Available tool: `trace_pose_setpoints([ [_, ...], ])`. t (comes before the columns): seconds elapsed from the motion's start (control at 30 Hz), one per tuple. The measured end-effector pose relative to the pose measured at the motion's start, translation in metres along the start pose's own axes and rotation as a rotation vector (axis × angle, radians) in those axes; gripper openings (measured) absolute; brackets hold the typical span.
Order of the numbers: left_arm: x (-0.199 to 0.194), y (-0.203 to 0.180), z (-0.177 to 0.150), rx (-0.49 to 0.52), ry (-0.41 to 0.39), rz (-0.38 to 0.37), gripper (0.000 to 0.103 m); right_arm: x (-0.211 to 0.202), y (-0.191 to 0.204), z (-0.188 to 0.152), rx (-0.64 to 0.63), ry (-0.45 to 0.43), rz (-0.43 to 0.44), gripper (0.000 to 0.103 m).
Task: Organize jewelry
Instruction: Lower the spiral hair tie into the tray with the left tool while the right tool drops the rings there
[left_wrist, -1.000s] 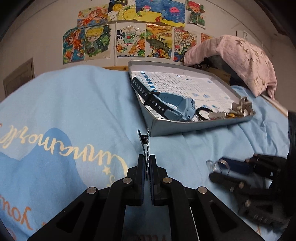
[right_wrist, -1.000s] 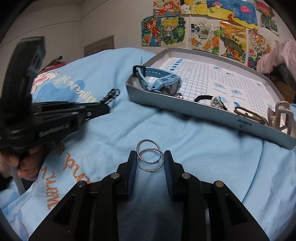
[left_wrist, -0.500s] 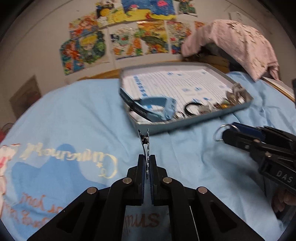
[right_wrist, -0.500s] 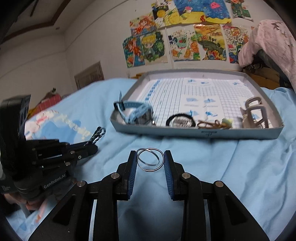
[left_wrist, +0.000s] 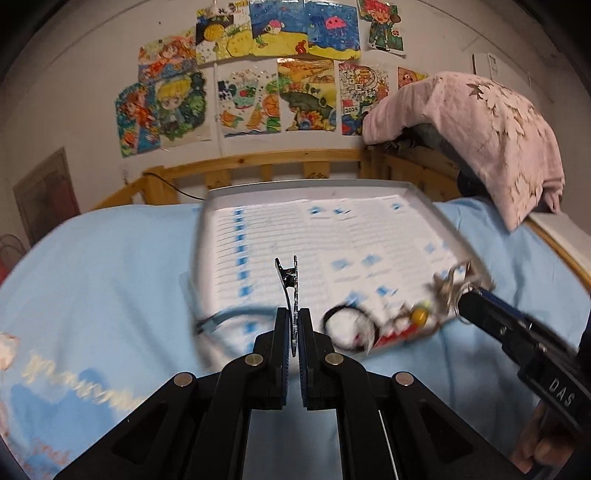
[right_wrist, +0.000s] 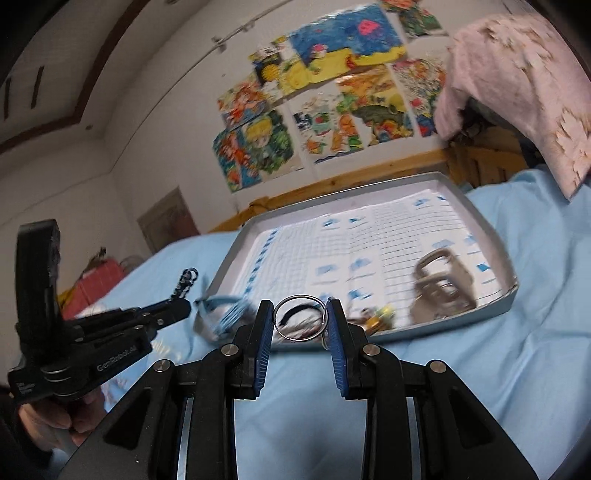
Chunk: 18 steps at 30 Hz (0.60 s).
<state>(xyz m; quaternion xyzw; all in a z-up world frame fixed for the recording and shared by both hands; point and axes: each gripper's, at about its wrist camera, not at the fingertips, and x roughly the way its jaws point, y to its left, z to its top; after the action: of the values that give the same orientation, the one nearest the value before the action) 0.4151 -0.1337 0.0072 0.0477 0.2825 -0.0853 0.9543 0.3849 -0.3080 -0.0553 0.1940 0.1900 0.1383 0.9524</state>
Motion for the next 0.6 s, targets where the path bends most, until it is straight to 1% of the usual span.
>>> trace_pose_setpoints([
  [0.1,0.021,-0.015,0.009,0.010,0.000,-0.012,0.005,0.012,-0.021,0.008,0.028,-0.018,-0.014,0.026],
  [0.23,0.045,-0.023,0.011,-0.010,0.018,-0.025,0.005,0.039,-0.034,0.006,0.025,0.020,-0.042,0.026],
  [0.3,0.052,-0.023,0.010,-0.017,0.024,-0.025,0.005,0.051,-0.042,0.005,0.057,0.038,-0.051,0.026],
  [0.37,0.055,-0.021,0.007,-0.025,0.022,-0.023,0.005,0.057,-0.047,0.006,0.082,0.035,-0.052,0.026],
  [0.47,0.062,-0.014,0.003,-0.062,0.036,-0.049,0.005,0.067,-0.051,0.005,0.101,0.041,-0.059,0.026],
  [0.6,0.067,-0.012,-0.001,-0.075,0.056,-0.070,0.005,0.077,-0.053,0.002,0.108,0.053,-0.070,0.026],
])
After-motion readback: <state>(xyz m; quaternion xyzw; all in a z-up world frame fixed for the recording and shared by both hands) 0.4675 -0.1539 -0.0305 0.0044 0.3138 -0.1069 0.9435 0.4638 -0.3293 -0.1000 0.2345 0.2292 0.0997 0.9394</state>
